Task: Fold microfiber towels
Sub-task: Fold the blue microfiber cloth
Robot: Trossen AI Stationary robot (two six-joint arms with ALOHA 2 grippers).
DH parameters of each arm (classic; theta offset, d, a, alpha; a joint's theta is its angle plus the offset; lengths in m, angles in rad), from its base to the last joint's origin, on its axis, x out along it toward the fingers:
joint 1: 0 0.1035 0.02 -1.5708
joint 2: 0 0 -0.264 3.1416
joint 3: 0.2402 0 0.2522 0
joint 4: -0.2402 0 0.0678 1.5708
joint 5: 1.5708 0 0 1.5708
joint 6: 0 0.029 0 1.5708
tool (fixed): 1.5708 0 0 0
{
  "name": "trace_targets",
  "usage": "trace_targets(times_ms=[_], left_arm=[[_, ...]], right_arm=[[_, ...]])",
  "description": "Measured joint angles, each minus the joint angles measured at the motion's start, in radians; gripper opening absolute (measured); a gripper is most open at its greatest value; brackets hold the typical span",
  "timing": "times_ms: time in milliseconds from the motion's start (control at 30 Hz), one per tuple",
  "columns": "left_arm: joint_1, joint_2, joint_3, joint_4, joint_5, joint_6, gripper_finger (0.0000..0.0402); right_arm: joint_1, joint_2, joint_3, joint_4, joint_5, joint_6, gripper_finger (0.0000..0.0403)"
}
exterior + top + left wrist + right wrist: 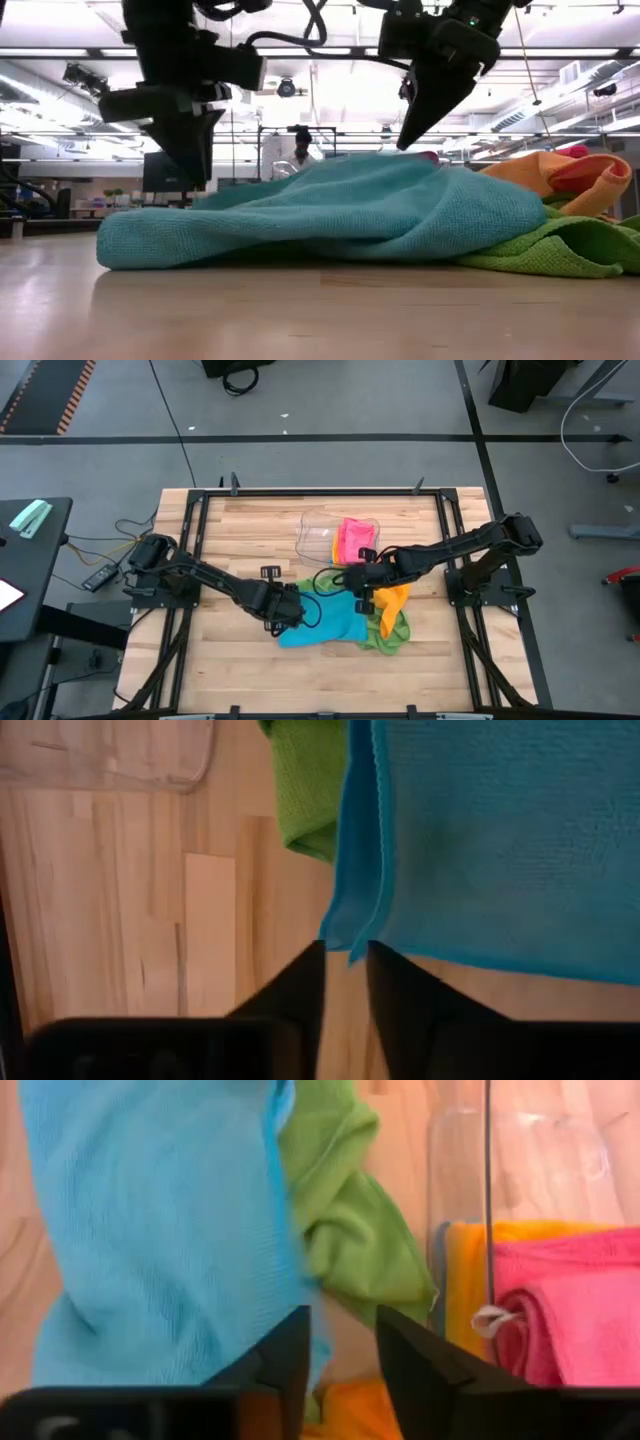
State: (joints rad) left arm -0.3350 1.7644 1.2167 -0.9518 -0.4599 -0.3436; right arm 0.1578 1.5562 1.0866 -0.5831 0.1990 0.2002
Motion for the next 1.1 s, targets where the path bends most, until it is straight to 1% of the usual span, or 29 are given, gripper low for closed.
trace_targets(times_ms=[100,167,233,300,367,467,600,700,867,1033,1100], left_arm=[[-0.010,-0.022,0.001,-0.008,0.002,-0.010,0.0154],[-0.023,-0.041,0.001,-0.011,0.026,-0.011,0.0183],[-0.038,-0.055,0.007,0.002,0.065,-0.012,0.0204],[-0.067,-0.059,0.026,0.042,0.109,-0.006,0.0215],[-0.104,-0.060,0.036,0.096,0.129,0.011,0.0218],[-0.152,-0.051,0.036,0.185,0.133,0.012,0.0213],[-0.194,-0.032,0.037,0.259,0.128,-0.045,0.0214],[-0.222,-0.016,0.035,0.283,0.121,-0.093,0.0225],[-0.273,0.022,0.036,0.325,0.100,-0.127,0.0241],[-0.318,0.038,0.036,0.337,0.084,-0.139,0.0235],[-0.330,0.038,0.036,0.336,0.073,-0.142,0.0229]], right_arm=[[0.001,-0.004,0.000,-0.020,-0.011,-0.007,0.0170],[0.001,-0.009,0.000,-0.035,-0.013,-0.007,0.0185],[0.001,-0.026,0.000,-0.064,-0.013,-0.009,0.0194],[0.001,-0.048,0.000,-0.064,-0.013,-0.009,0.0198],[0.004,-0.076,0.000,-0.063,-0.013,-0.010,0.0199],[0.016,-0.116,0.000,-0.058,-0.011,-0.005,0.0198],[0.047,-0.144,0.000,-0.035,0.023,0.009,0.0196],[0.077,-0.139,0.000,-0.002,0.051,0.010,0.0196],[0.129,-0.124,0.000,0.051,0.098,-0.003,0.0196],[0.179,-0.118,-0.046,0.135,0.171,-0.058,0.0196],[0.186,-0.118,-0.084,0.211,0.177,-0.087,0.0196]])
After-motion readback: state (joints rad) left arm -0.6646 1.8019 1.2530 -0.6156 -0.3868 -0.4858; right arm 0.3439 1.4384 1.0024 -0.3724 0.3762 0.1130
